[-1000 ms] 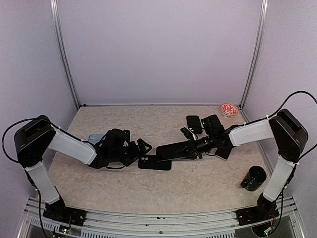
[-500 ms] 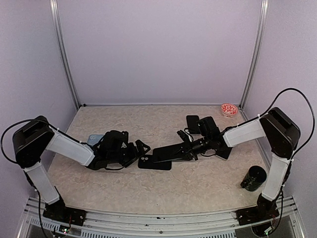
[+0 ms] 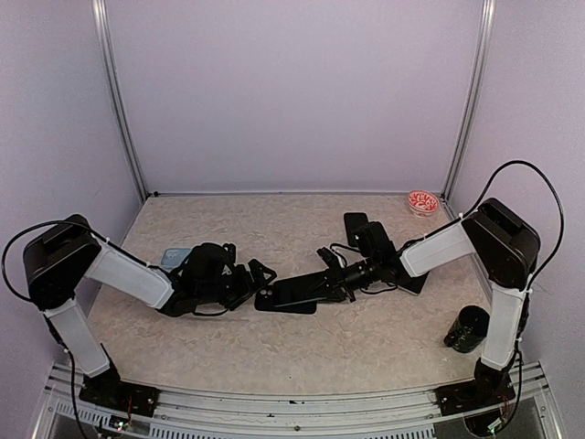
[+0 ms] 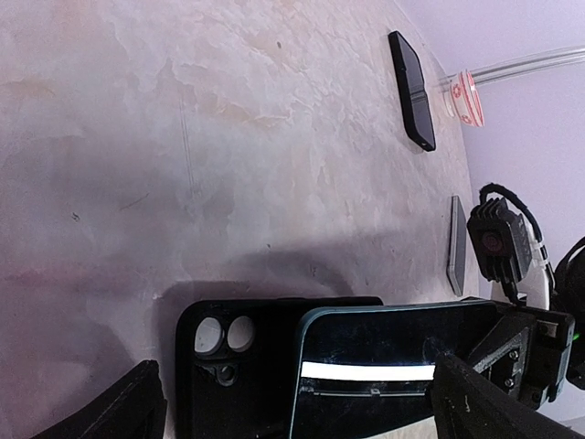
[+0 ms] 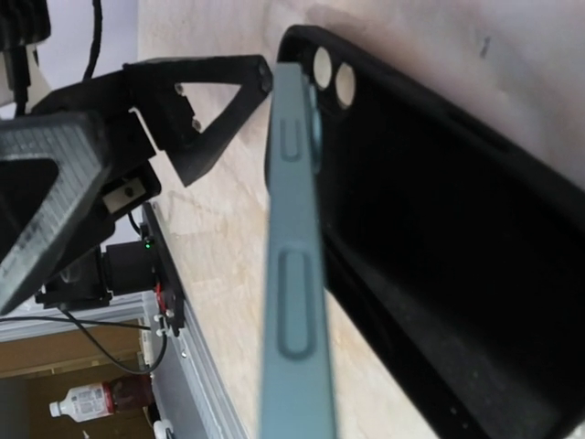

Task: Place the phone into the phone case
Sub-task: Install the phone on the phone case.

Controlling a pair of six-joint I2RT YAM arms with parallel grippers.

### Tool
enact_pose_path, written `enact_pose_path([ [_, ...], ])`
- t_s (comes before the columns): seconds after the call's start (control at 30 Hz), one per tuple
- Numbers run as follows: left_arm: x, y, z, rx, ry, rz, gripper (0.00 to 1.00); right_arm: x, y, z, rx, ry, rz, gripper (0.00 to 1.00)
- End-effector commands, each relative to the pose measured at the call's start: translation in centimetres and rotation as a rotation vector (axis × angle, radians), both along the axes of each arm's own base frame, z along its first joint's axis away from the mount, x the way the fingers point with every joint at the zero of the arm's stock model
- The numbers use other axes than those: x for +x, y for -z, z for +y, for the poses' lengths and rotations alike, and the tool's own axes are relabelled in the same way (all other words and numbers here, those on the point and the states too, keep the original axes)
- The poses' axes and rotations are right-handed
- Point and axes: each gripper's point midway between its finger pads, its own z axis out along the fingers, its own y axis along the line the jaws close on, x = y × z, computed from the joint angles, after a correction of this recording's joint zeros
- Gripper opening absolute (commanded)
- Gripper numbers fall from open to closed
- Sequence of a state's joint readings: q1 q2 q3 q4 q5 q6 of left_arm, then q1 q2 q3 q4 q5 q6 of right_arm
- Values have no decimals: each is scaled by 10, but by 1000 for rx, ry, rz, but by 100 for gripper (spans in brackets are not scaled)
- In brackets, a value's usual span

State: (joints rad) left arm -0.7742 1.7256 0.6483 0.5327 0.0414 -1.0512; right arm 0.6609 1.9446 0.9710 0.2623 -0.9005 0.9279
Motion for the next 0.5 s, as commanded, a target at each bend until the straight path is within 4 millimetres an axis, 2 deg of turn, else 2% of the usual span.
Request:
enact_pose_path([
  [0.0, -4, -6, -4, -35, 16, -18, 99, 3, -16, 14, 75, -29, -32, 0],
  [0.47, -11, 2, -13, -57, 45, 1, 99, 2, 1, 18, 93, -21, 42, 0],
])
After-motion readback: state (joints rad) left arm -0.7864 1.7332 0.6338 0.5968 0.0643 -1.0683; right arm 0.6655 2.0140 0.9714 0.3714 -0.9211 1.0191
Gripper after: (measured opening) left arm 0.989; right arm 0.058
